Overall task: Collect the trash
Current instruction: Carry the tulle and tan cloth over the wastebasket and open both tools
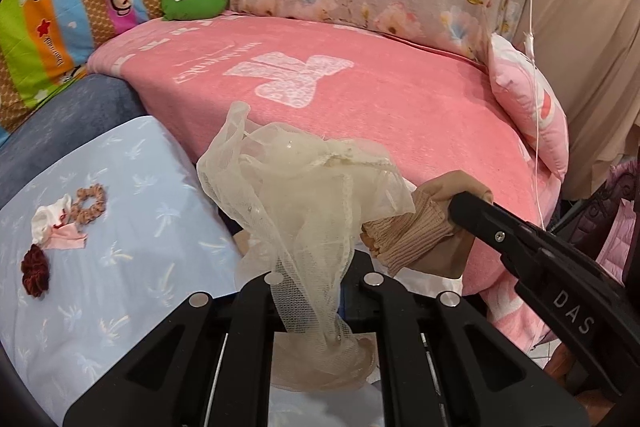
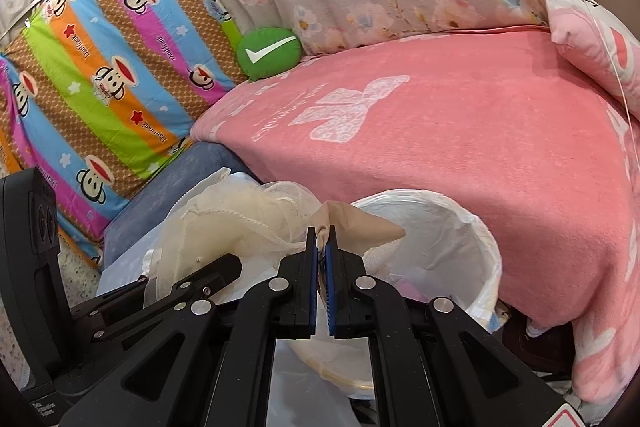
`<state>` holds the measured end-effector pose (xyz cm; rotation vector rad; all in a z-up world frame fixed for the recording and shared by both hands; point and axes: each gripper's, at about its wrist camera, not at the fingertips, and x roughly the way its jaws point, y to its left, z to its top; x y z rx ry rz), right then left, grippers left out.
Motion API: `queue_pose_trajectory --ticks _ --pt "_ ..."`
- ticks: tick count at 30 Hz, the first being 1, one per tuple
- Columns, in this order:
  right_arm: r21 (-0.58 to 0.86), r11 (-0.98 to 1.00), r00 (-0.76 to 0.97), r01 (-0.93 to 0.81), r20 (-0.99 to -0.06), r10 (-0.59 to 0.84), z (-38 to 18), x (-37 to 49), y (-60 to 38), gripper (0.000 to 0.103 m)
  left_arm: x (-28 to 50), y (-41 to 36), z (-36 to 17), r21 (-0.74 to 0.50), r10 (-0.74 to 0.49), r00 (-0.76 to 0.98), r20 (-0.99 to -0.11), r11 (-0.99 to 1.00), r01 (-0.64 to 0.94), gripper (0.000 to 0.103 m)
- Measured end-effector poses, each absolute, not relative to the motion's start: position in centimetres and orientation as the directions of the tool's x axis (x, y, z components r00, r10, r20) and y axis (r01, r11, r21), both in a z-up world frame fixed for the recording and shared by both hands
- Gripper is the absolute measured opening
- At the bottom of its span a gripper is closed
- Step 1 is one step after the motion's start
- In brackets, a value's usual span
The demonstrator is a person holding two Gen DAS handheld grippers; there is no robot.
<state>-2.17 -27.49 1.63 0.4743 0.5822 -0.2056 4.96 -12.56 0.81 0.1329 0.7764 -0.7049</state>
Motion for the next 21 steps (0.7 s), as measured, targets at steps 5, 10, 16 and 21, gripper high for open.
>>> queue_pose_trajectory --ticks 5,10,16,21 --pt "0.373 0.86 0.811 0.348 -0.58 -0.076 1.1 -2.6 -28.8 0.003 5.0 -14.2 0.3 -0.134 -0.535 0.474 -0.699 0.749 0.649 0.024" --pt "0.379 0.849 0.804 0.37 -0.588 -0.088 0.6 -2.8 -29.9 0.003 4.6 -14.7 0.5 -0.108 -0.539 0.509 -0.671 0.75 0.652 0.061" --pt "0.381 0.843 0.8 0.379 -0.593 -0.092 0.3 -2.4 -30.5 0.008 5.0 -15.0 0.2 -0.096 -0.524 0.515 -0.678 0.758 0.645 0.067" --pt "0.377 0.842 0.797 0.385 -0.596 -0.097 0.2 -2.0 -30.5 0.015 5.4 -14.2 0.1 -0.104 -0.512 0.529 -0.677 0.778 0.62 0.074"
